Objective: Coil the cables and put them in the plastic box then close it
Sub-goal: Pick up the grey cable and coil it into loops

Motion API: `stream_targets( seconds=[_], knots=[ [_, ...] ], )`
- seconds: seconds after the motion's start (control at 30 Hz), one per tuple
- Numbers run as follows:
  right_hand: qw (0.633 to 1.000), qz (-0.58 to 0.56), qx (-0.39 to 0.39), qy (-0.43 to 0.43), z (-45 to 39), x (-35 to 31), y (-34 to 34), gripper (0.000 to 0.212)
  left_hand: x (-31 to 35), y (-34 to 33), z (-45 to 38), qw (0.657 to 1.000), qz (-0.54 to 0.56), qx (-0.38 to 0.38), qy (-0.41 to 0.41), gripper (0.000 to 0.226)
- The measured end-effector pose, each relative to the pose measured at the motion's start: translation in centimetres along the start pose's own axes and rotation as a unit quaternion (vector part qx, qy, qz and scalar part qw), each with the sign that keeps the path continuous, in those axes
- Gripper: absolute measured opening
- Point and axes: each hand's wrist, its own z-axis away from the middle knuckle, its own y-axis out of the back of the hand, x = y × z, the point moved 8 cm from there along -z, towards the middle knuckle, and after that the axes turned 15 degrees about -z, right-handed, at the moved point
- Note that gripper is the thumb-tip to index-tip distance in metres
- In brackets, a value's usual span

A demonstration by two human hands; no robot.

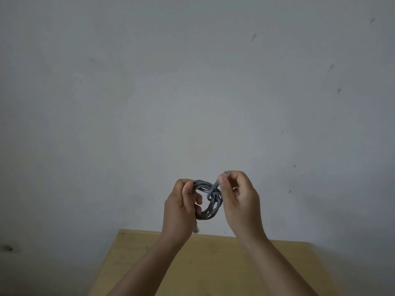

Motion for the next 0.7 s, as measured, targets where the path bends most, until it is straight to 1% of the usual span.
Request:
stream_targets(
  seconds=[0.07, 0.13, 0.23, 0.3, 0.37, 0.43, 0.53, 0.6, 0.7],
  knots=[
    [0.998, 0.042, -0.005, 0.056, 0.1, -0.5, -0.4, 0.01, -0.1, -0.3, -0.1, 1.0, 0.012, 0.004, 0.006, 0.032],
    [0.992, 0.064, -0.001, 0.11, 0.3, -1.1, -0.5, 0.017, 0.0, -0.5, -0.3, 1.0, 0.026, 0.002, 0.009, 0.033],
    [0.976, 0.112, -0.022, 0.183, 0.5, -1.8, -0.9, 0.008, -0.4, -0.8, -0.4, 0.999, 0.049, -0.012, 0.02, 0.035],
    [0.968, 0.14, -0.04, 0.207, 1.1, -1.5, -1.2, 0.011, -1.0, -1.0, -0.3, 0.997, 0.071, -0.021, 0.036, 0.037],
    [0.97, 0.137, -0.051, 0.196, 1.8, -0.8, -1.3, 0.019, -1.5, -0.9, -0.3, 0.995, 0.084, -0.022, 0.045, 0.038],
    [0.977, 0.13, -0.052, 0.162, 2.4, 0.2, -1.3, 0.032, -1.7, -0.9, -0.3, 0.996, 0.081, -0.023, 0.041, 0.038],
    [0.99, 0.099, -0.045, 0.094, 2.4, 1.9, -1.1, 0.036, -1.9, -1.1, -0.1, 0.996, 0.073, -0.029, 0.037, 0.036],
    [0.991, 0.103, -0.035, 0.078, 2.6, 2.8, -0.9, 0.038, -2.2, -1.3, 0.2, 0.998, 0.043, -0.024, 0.035, 0.033],
    [0.988, 0.136, -0.001, 0.069, 3.5, 3.7, -0.5, 0.04, -2.7, -1.8, 1.0, 0.999, -0.034, -0.006, 0.017, 0.027]
  ],
)
